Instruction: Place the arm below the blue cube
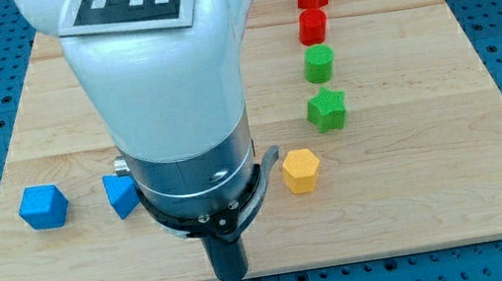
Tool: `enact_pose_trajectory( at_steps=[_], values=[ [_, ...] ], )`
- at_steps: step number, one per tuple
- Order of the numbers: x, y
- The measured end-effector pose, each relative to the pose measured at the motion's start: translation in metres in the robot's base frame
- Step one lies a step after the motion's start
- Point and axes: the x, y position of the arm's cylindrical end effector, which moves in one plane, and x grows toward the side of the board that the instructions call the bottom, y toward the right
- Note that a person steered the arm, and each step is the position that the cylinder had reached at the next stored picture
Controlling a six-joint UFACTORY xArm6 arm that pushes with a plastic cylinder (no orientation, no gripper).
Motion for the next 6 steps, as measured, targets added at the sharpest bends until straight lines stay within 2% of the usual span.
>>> enact_pose_trajectory(
  at_steps=[2,3,4,5,6],
  values=[
    [0.0,-0.01],
    [-0.002,-0.065],
    [-0.039,-0.108],
    [-0.054,-0.128],
    [-0.05,-0.145]
  ],
)
